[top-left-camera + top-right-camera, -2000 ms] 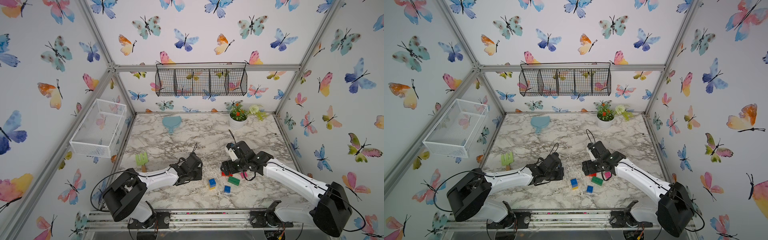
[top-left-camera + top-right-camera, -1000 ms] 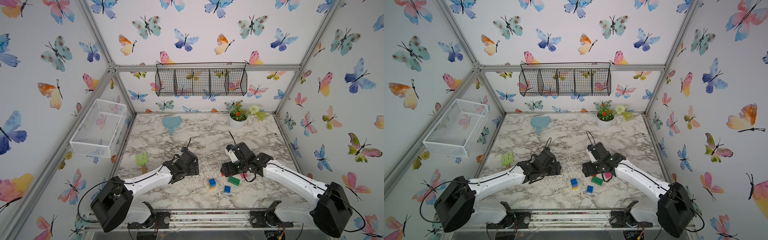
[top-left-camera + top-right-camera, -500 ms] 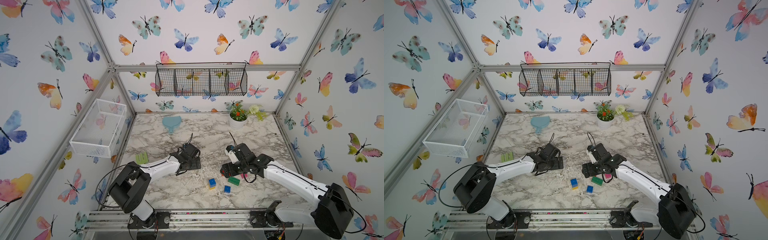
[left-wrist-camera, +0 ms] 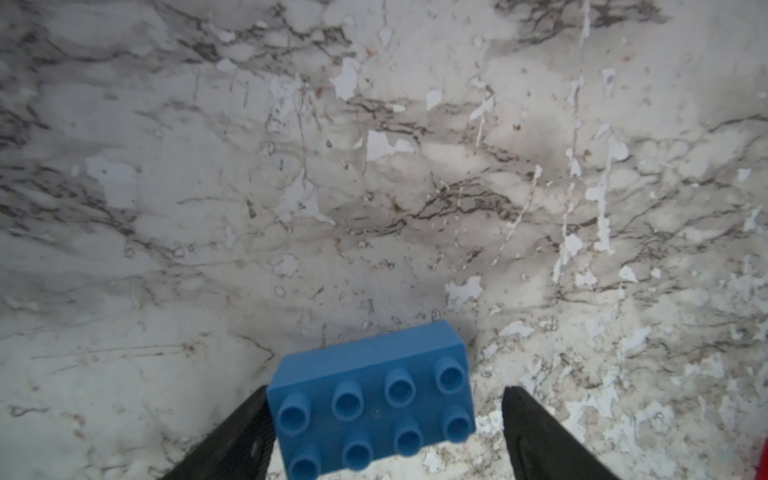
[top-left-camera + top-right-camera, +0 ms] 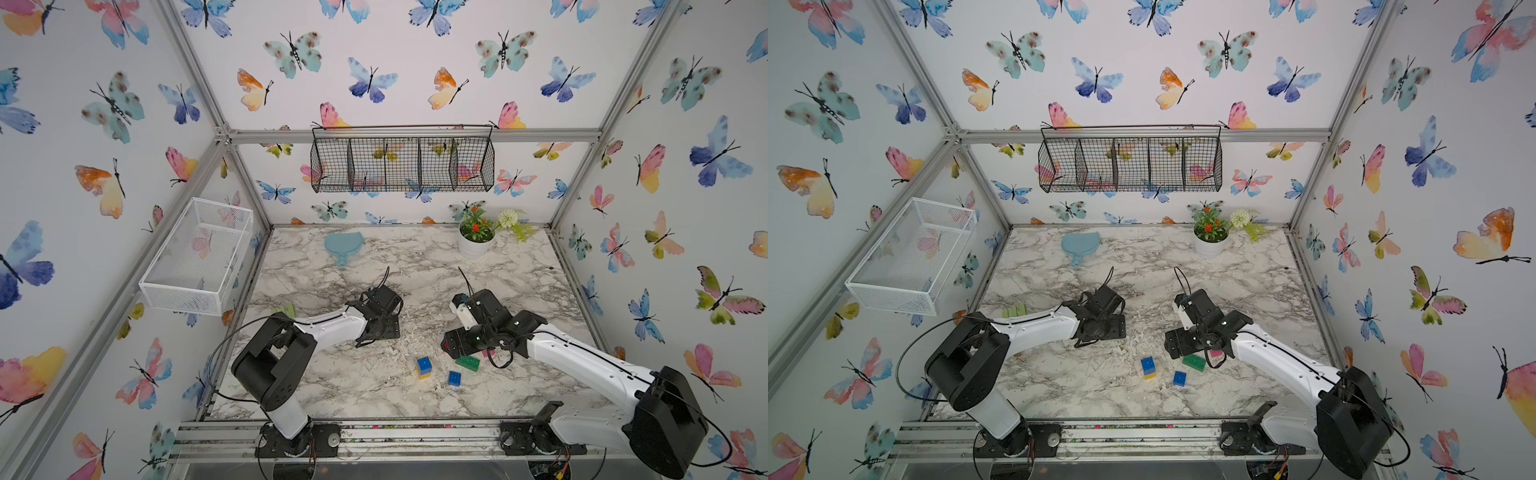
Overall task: Assemble a spoon with lego
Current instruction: Pick up the lego brick from the center of the board.
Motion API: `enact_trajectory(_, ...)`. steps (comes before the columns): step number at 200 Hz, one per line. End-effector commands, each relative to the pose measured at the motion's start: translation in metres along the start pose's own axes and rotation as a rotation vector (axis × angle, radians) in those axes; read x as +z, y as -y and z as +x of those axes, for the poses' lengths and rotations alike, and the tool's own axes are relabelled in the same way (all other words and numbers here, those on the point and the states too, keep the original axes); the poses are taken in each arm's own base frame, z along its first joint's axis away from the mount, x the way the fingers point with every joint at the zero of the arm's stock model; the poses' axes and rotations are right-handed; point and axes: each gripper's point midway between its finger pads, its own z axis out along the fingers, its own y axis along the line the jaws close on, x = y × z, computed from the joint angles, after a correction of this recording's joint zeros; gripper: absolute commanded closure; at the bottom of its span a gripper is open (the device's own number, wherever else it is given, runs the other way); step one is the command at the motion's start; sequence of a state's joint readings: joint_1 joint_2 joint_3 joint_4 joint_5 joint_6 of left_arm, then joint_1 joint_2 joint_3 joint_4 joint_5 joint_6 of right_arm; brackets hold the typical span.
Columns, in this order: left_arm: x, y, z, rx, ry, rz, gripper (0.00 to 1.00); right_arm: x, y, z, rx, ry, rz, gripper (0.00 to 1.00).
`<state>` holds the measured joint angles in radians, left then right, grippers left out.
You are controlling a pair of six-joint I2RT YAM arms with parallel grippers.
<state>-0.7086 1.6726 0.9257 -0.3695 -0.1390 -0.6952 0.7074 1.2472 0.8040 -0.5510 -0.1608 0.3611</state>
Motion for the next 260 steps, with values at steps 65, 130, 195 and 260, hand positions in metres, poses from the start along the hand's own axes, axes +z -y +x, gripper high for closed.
enact_trajectory(65,0.004,-0.011,-0.005,0.013,0.012,-0.059,0.18,0.005,-0.007,0.008,0.001,-0.024,-0.060,0.14)
enact_trajectory(130,0.010,-0.012,-0.007,0.026,0.016,-0.072,0.37,0.009,-0.009,0.016,0.017,-0.052,-0.081,0.15)
enact_trajectory(195,-0.013,-0.008,-0.002,0.053,0.025,0.006,0.50,0.001,-0.029,0.017,0.039,-0.043,-0.200,0.19)
enact_trajectory(260,-0.050,-0.009,0.008,0.048,0.057,0.110,0.51,-0.005,-0.066,0.013,-0.028,-0.075,-0.174,0.22)
